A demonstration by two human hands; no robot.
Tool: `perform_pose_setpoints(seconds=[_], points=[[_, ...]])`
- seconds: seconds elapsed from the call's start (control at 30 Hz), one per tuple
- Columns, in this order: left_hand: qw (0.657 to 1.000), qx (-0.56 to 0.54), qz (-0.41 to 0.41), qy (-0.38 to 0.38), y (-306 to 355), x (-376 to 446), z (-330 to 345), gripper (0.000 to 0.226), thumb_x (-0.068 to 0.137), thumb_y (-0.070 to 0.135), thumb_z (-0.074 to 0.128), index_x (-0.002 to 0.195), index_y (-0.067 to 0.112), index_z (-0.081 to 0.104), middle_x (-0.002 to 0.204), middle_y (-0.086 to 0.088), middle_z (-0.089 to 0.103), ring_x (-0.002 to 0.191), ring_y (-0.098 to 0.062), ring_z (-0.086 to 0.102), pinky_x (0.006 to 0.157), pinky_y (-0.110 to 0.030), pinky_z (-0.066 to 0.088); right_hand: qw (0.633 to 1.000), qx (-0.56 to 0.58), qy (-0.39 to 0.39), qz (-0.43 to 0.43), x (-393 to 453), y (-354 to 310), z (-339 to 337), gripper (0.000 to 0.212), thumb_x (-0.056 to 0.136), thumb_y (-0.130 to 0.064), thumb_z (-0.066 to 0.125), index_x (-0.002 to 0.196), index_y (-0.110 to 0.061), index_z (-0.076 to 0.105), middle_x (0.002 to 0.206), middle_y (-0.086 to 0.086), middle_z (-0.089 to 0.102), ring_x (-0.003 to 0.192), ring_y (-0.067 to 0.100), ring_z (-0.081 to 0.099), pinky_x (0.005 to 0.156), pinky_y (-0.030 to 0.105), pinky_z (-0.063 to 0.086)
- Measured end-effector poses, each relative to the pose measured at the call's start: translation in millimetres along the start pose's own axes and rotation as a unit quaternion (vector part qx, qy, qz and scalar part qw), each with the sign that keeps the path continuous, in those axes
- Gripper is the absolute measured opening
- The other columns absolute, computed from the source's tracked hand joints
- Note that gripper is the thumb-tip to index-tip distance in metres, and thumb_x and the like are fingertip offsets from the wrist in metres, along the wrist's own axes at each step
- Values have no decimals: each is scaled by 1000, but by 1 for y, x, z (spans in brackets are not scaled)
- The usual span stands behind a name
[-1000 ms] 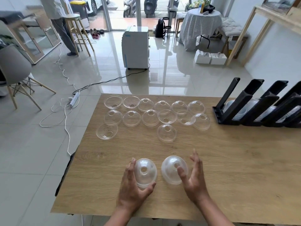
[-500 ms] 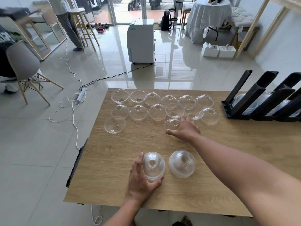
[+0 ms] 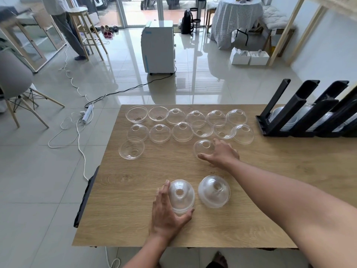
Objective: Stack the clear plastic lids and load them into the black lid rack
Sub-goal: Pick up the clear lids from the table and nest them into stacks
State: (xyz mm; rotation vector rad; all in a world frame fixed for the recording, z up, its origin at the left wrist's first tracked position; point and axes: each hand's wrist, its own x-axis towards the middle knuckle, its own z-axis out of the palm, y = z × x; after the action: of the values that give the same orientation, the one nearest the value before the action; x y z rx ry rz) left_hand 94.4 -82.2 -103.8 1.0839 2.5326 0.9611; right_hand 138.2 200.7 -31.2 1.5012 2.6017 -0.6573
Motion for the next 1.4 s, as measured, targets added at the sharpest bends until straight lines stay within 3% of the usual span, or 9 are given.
perform_pose_setpoints(seconds=[0.3, 0.5, 0.6, 0.73, 0.9, 1.13, 1.27, 1.4], points=[[1000, -10, -7, -3, -2, -1, 1, 119, 64, 75, 72, 155, 23, 17, 156, -5, 41, 143, -33, 41, 115, -53, 39, 999, 38, 2, -7, -8, -3, 1, 80, 78, -67, 77, 140, -25, 50, 140, 1, 60, 131, 27, 54, 102, 42, 48], [1000, -15, 8, 9, -5, 0, 2, 118, 67, 76, 72, 156, 19, 19, 155, -2, 40, 140, -23, 42, 114, -52, 41, 985, 123, 85, -86, -61, 15, -35, 83, 79, -68, 76, 144, -25, 49, 136, -4, 61, 122, 19, 59, 96, 47, 53], [1000, -17, 7, 13, -7, 0, 3, 118, 67, 77, 71, 157, 22, 18, 154, 1, 40, 139, -21, 41, 114, -51, 41, 973, 133, 138, -125, -105, 37, -31, 83, 77, -63, 79, 146, -25, 49, 131, -5, 60, 116, 15, 60, 90, 42, 55], [1000, -11, 15, 13, -8, 1, 4, 117, 66, 77, 70, 156, 20, 21, 150, 1, 42, 136, -23, 45, 112, -52, 43, 964, 171, 141, -147, -148, 54, 7, 85, 77, -54, 83, 149, -25, 48, 132, -8, 54, 113, 9, 57, 86, 34, 55], [1000, -3, 14, 20, -5, 1, 4, 116, 65, 76, 70, 154, 17, 23, 149, -4, 45, 134, -30, 50, 108, -53, 46, 954, 198, 167, -150, -165, 61, 53, 84, 77, -60, 73, 150, -26, 49, 135, -9, 46, 121, 10, 50, 95, 22, 46], [1000, 1, 15, 24, -7, 2, 5, 116, 65, 76, 69, 152, 15, 24, 148, -6, 47, 132, -31, 52, 108, -53, 46, 943, 223, 205, -137, -161, 66, 81, 83, 80, -60, 73, 151, -26, 45, 145, -5, 44, 134, 13, 47, 103, 43, 53], [999, -2, 19, 26, -8, 2, 5, 117, 65, 75, 71, 153, 15, 23, 150, -6, 45, 134, -31, 51, 108, -52, 46, 950, 224, 179, -128, -159, 68, 91, 95, 79, -77, 66, 156, -28, 36, 161, -8, 37, 147, 8, 35, 111, 42, 43], [999, -14, 21, 27, -10, 2, 5, 120, 62, 72, 76, 154, 18, 22, 148, -5, 45, 131, -28, 50, 108, -50, 47, 949, 226, 179, -124, -158, 67, 99, 96, 80, -83, 60, 155, -29, 34, 156, -14, 41, 141, 6, 41, 109, 44, 42]])
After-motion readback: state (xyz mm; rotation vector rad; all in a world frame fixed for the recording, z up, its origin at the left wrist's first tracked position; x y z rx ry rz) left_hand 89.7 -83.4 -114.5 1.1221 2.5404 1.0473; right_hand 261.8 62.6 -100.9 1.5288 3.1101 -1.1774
